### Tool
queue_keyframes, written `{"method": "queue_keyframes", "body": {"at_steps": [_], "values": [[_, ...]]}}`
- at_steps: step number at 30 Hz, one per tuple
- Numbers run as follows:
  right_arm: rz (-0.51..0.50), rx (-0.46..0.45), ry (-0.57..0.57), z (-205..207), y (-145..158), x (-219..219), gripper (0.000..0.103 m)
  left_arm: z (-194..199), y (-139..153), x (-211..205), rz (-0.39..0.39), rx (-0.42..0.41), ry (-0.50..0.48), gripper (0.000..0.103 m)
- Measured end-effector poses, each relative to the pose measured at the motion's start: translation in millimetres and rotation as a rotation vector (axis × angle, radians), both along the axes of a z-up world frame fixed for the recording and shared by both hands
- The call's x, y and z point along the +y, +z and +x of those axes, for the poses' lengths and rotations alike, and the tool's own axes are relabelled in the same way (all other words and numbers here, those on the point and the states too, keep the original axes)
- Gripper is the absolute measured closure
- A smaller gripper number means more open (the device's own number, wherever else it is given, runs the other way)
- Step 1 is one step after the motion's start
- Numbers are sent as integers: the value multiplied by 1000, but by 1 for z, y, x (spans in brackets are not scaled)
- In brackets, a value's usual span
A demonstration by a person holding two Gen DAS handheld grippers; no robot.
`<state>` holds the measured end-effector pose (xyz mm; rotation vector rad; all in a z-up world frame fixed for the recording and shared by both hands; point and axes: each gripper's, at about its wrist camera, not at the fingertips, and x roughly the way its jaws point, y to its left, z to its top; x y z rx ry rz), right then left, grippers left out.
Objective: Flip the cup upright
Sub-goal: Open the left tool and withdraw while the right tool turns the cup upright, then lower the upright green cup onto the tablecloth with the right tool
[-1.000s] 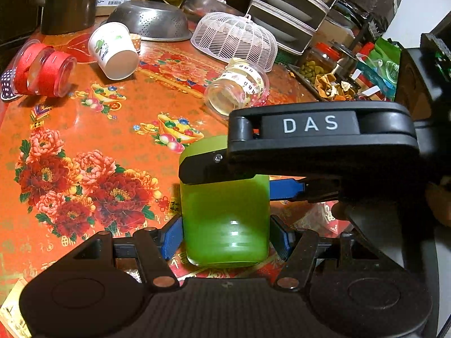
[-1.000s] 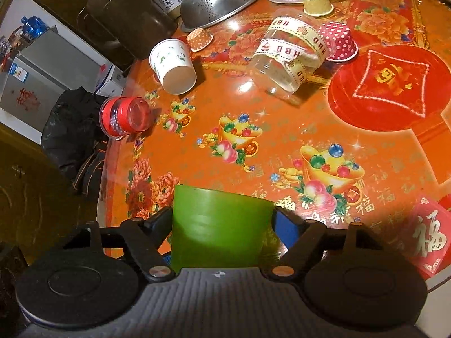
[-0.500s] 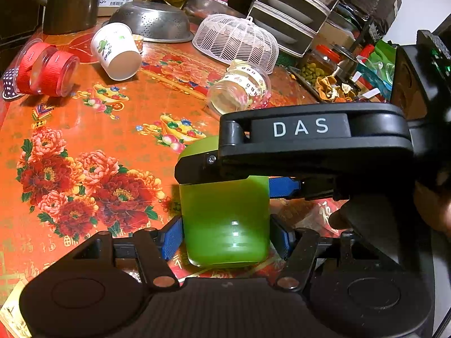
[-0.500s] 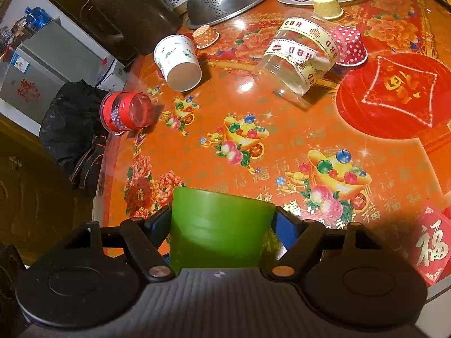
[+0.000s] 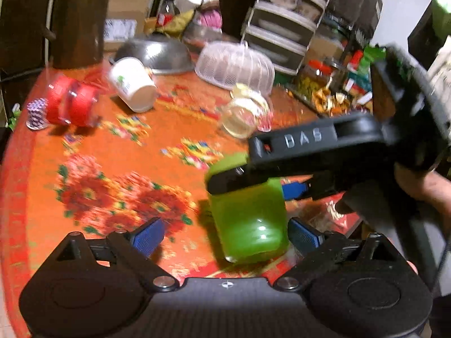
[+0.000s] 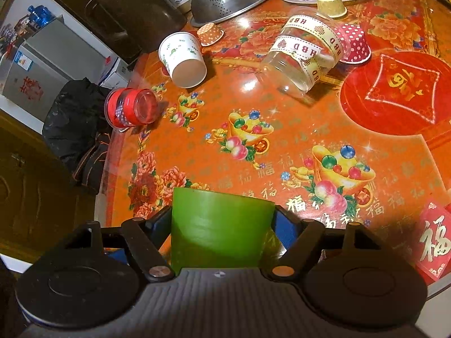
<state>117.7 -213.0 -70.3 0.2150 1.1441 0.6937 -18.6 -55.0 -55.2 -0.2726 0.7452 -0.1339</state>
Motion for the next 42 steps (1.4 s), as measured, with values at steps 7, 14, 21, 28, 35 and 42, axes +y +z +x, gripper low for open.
{"method": "queue_keyframes", "body": {"at_steps": [7, 14, 21, 28, 35, 42], "values": [[4, -69, -6, -9, 7, -1, 28, -18, 12, 39, -90, -116, -1, 7], [2, -130, -17, -18, 12, -1, 28, -18, 16, 64, -134, -148, 37, 7], [-12, -273, -49, -31, 26, -4, 28, -22, 23, 77, -150, -190, 45, 7], [-4, -674, -118, -73, 38, -15, 28, -28, 25, 84, -187, -269, 35, 7], [-18, -1083, -157, -113, -1, -17, 28, -34, 23, 77, -166, -364, -10, 7], [21, -1235, -107, -126, -36, -5, 28, -24, 17, 67, -89, -393, -39, 6]]}}
